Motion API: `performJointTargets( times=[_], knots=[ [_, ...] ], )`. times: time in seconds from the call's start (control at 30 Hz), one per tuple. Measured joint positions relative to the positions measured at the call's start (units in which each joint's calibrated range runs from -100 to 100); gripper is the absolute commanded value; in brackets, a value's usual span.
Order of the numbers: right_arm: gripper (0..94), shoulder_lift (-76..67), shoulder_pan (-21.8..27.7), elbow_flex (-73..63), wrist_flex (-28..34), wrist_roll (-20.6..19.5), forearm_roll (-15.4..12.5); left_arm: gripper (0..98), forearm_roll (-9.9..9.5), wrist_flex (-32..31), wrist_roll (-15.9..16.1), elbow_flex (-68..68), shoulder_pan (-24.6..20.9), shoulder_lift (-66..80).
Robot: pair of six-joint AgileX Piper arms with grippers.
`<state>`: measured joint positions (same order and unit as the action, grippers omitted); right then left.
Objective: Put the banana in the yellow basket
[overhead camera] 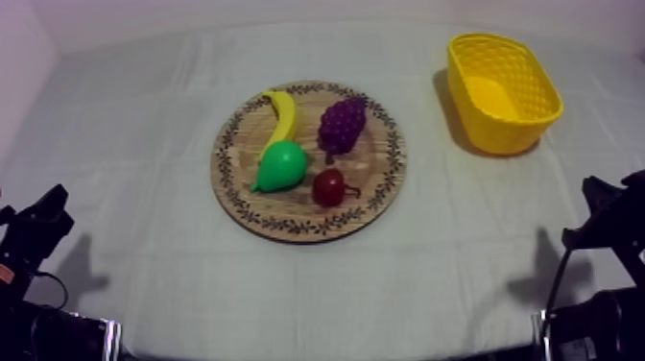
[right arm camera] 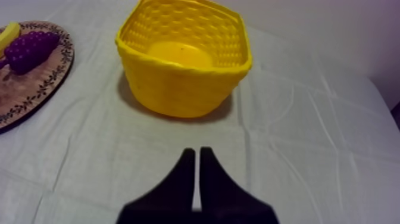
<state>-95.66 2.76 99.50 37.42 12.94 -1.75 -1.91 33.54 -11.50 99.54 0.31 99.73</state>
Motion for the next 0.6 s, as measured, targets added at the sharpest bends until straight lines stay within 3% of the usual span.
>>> performJointTargets(
  times=[0.6],
  knots=[
    [0.6,0.00,1.28,0.00,0.00,-0.28,0.00,0.1,0.00,0.00,0.00,0.00,0.00,0.00]
  ],
)
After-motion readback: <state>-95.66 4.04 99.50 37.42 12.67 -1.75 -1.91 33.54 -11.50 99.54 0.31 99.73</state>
